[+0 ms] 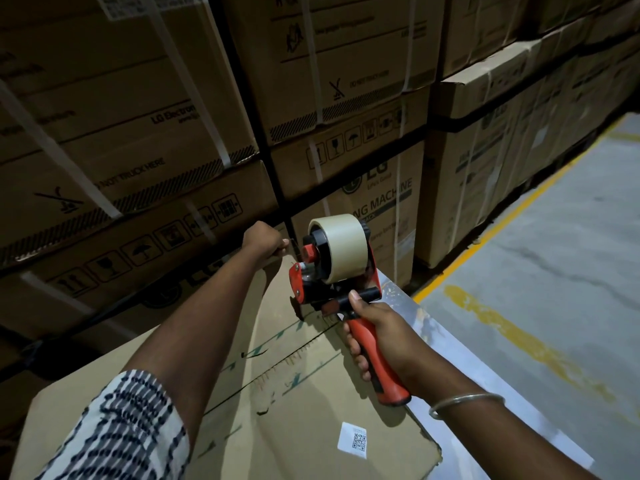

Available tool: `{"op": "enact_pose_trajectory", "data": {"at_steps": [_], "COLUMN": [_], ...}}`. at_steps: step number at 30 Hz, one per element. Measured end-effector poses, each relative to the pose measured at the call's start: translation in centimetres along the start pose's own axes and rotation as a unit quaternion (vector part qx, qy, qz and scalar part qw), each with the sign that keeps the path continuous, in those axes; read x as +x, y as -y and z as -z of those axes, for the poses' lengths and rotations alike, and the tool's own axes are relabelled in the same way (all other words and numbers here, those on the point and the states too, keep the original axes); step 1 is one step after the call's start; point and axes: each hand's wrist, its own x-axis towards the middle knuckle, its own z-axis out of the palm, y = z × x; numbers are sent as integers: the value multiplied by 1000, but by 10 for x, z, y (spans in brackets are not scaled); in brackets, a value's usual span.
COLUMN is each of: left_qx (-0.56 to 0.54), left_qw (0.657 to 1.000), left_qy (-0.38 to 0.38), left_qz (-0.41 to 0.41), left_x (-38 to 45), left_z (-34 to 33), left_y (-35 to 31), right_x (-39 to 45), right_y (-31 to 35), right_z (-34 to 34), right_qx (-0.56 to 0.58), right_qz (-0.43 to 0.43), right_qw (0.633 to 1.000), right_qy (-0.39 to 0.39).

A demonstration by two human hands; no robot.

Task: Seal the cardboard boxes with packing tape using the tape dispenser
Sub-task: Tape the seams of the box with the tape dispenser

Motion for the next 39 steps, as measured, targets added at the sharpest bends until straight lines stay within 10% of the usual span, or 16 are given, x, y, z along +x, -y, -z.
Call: {"op": "enact_pose_trajectory", "data": {"at_steps": [20, 39], "left_qx": [-9, 211], "left_qw": [998, 977], "left_qy": [-54, 2], "left_qz": [8, 13], "left_x": [4, -15], "left_z": [-1, -5], "left_y": [-3, 11], "right_x": [2, 6], "right_y": [4, 4], "right_z": [3, 3], "right_qx": [31, 33], "right_qz": [-31, -61], "right_qw": [999, 998], "right_qy": [7, 4]}}
